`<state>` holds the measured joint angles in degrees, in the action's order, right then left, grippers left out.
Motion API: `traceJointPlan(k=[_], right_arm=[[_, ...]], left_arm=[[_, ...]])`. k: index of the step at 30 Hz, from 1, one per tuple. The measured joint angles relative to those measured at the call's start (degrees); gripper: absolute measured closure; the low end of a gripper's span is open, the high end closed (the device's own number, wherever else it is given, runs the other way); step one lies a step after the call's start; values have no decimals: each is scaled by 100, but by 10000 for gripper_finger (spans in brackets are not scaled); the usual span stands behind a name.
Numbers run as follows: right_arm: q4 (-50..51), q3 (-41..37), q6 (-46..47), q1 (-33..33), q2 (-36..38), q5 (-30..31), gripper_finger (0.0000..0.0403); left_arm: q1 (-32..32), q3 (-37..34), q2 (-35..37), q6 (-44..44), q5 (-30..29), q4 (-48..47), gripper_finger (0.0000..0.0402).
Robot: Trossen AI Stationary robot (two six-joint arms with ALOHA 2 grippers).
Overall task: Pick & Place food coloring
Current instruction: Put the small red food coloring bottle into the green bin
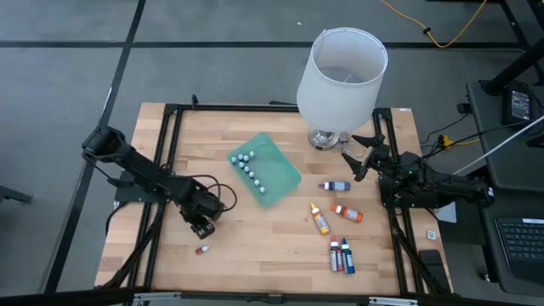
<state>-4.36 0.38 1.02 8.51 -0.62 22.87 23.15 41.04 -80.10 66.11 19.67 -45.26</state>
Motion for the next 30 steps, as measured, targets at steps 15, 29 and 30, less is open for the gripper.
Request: traceJointPlan(k=[15, 29, 30], right_arm=[[2, 0, 0, -1, 0, 0, 6], [1, 0, 0, -1, 0, 0, 6], [2, 0, 0, 0, 0, 0, 6]], left_arm=[[-161, 2051, -1867, -1776, 1026, -1194, 213], [-214, 2964, -3288, -2567, 1224, -2496, 152], [-213, 3054, -3353, -2635, 1203, -2582, 153]])
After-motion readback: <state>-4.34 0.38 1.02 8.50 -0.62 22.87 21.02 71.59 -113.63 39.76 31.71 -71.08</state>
